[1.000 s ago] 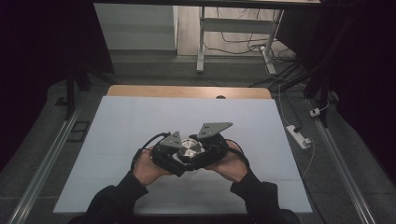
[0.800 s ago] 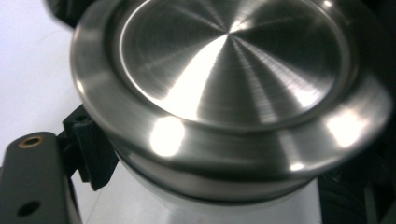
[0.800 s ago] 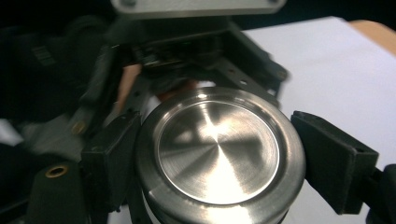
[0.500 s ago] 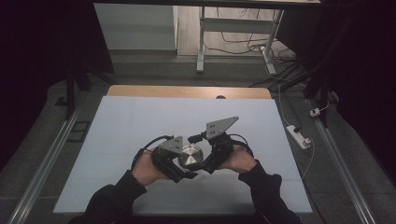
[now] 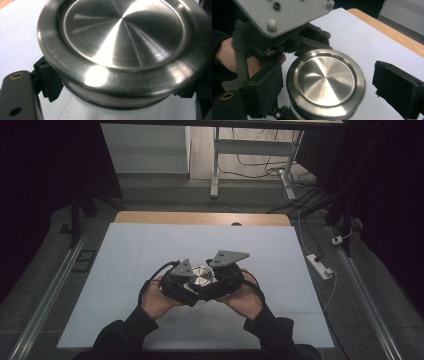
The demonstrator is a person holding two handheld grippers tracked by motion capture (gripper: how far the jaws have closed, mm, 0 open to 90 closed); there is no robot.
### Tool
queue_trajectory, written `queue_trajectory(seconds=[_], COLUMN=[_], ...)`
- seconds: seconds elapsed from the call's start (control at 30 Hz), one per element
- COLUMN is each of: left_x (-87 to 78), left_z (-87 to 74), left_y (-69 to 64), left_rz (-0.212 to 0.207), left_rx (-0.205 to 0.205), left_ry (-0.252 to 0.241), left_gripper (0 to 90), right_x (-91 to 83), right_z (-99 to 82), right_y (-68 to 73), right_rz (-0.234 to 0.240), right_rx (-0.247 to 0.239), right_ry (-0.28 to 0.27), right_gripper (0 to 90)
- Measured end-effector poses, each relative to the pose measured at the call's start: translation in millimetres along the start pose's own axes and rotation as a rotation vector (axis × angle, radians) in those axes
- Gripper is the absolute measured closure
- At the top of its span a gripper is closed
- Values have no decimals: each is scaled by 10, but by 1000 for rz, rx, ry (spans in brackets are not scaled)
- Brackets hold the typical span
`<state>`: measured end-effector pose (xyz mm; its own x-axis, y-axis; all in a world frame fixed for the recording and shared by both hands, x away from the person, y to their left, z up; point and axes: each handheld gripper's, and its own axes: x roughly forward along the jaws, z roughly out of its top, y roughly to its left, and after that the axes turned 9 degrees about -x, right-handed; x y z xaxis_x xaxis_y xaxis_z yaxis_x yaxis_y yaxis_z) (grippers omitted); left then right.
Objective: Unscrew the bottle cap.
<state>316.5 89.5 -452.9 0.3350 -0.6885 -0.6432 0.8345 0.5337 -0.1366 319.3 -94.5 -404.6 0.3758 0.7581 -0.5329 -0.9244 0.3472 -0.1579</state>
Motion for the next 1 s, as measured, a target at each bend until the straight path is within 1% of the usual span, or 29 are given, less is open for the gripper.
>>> queue_trajectory(seconds=[0.07,0.1,0.2,0.27,0.33,0.4,0.43,0.47,0.53,0.57,0.6,0.63,0.67,0.7,0.73,0.77,0.8,0.83,0.87,0.93,0.97,1.0], left_x=[2,-1,-13,-35,-51,-59,-59,-58,-46,-46,-21,-10,-10,-4,-6,-16,-27,-39,-49,-63,-72,-69], left_z=[2,2,-9,-4,1,-3,-3,-2,0,0,-6,-9,-9,-6,-1,0,1,-3,-5,-8,-6,-8], left_y=[-15,-16,2,5,0,-22,-22,-52,-96,-96,-128,-132,-132,-128,-105,-87,-61,-37,-12,21,34,32], left_rz=[-10,-23,-87,-133,-185,-239,-239,-291,-321,-321,-348,-354,-354,-351,-307,-275,-239,-207,-175,-115,-87,-72], left_rx=[2,8,14,33,73,111,111,150,184,184,209,208,208,201,173,151,129,101,79,31,26,5], left_ry=[-4,-4,-20,-26,-18,-17,-17,-11,3,3,11,13,13,10,2,-2,-5,-12,-18,-31,-26,-33], left_gripper=[151,151,151,151,151,151,151,151,151,151,151,151,151,151,151,151,151,151,151,151,151,151], right_x=[40,52,31,-3,-35,-64,-76,-84,-101,-103,-103,-103,-103,-97,-98,-112,-137,-173,-210,-251,-254,-248], right_z=[-13,-20,-24,-25,-42,-63,-80,-104,-133,-153,-180,-195,-208,-209,-196,-177,-155,-129,-98,-47,-25,-6], right_y=[17,24,5,-40,-89,-134,-154,-177,-203,-210,-215,-218,-222,-227,-239,-256,-280,-297,-303,-267,-242,-208], right_rz=[4,10,56,117,194,290,336,399,467,500,540,555,561,544,505,471,445,401,339,223,174,150], right_rx=[-6,-15,-17,-25,-46,-79,-103,-122,-165,-180,-193,-199,-193,-169,-140,-103,-73,-42,-25,-13,0,11], right_ry=[17,26,12,1,-28,-50,-69,-92,-112,-123,-135,-141,-142,-138,-131,-128,-134,-135,-118,-80,-72,-72], right_gripper=[153,179,192,193,193,193,193,193,193,192,191,190,173,117,73,44,23,22,19,35,42,63])
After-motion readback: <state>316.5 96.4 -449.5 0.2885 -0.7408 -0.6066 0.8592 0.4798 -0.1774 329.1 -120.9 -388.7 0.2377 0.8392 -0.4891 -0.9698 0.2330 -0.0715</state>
